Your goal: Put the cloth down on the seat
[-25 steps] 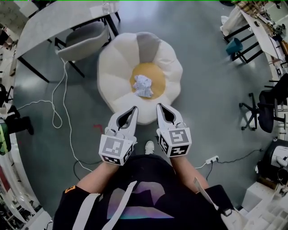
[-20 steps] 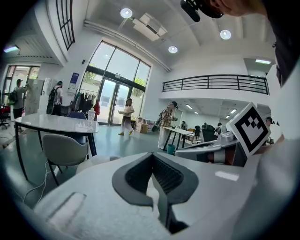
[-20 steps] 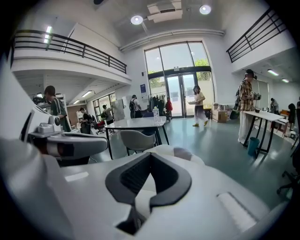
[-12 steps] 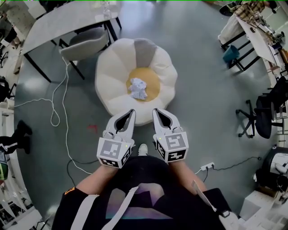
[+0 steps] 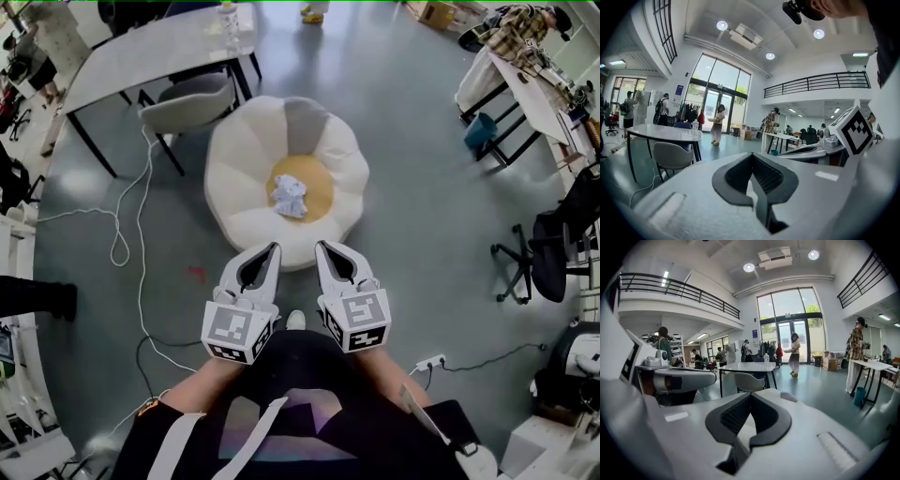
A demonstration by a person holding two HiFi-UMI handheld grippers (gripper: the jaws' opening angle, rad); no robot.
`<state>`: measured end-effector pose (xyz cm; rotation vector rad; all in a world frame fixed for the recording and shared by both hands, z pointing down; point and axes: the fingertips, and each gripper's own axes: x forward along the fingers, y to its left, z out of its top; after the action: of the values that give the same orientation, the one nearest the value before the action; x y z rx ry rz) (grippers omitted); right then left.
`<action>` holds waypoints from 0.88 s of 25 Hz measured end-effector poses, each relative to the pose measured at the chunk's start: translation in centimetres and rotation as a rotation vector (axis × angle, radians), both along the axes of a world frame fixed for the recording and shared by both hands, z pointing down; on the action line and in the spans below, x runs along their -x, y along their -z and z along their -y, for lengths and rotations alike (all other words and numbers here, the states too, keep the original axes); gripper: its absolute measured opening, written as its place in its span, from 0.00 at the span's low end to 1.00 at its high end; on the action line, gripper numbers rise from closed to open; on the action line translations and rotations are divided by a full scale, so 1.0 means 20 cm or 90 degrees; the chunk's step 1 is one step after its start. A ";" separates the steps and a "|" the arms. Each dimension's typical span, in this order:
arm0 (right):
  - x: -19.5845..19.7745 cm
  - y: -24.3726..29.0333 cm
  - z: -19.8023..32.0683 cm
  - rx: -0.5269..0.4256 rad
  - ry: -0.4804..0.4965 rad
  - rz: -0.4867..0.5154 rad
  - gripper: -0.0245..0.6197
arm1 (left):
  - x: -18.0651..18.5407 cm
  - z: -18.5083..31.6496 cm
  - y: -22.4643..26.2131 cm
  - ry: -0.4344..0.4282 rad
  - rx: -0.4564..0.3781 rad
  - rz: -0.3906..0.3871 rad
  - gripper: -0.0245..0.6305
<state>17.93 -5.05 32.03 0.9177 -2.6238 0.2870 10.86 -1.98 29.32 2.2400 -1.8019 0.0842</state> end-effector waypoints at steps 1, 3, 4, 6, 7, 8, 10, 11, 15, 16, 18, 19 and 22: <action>0.00 0.02 -0.02 -0.002 0.002 0.002 0.04 | 0.00 -0.02 0.01 0.002 -0.002 0.003 0.04; 0.01 0.06 -0.05 -0.008 0.006 0.008 0.04 | 0.03 -0.05 0.04 0.004 -0.006 0.009 0.04; 0.02 0.07 -0.06 -0.011 0.008 0.010 0.04 | 0.04 -0.06 0.06 0.005 -0.008 0.012 0.04; 0.05 0.12 -0.08 -0.018 0.010 0.014 0.04 | 0.08 -0.08 0.10 0.004 -0.012 0.021 0.04; 0.06 0.14 -0.09 -0.022 0.010 0.015 0.04 | 0.11 -0.09 0.11 0.005 -0.012 0.025 0.04; 0.08 0.16 -0.10 -0.025 0.010 0.016 0.04 | 0.13 -0.10 0.13 0.007 -0.013 0.028 0.04; 0.12 0.20 -0.12 -0.028 0.011 0.018 0.04 | 0.18 -0.12 0.16 0.010 -0.014 0.035 0.04; 0.15 0.21 -0.12 -0.030 0.012 0.019 0.04 | 0.20 -0.12 0.18 0.010 -0.017 0.039 0.04; 0.21 0.21 -0.15 -0.035 0.005 0.021 0.04 | 0.26 -0.15 0.19 0.007 -0.020 0.051 0.04; 0.22 0.21 -0.16 -0.033 0.004 0.020 0.04 | 0.27 -0.16 0.19 0.005 -0.019 0.051 0.04; 0.25 0.19 -0.19 -0.025 0.006 0.016 0.04 | 0.29 -0.18 0.18 0.001 -0.018 0.048 0.04; 0.26 0.18 -0.21 -0.023 0.007 0.013 0.04 | 0.30 -0.19 0.17 -0.001 -0.016 0.046 0.04; 0.28 0.15 -0.23 -0.023 0.002 0.005 0.04 | 0.32 -0.19 0.14 -0.006 -0.010 0.039 0.04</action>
<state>12.41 -0.48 29.00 0.9264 -2.6451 0.2444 4.45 1.86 26.52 2.2803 -1.8291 0.1432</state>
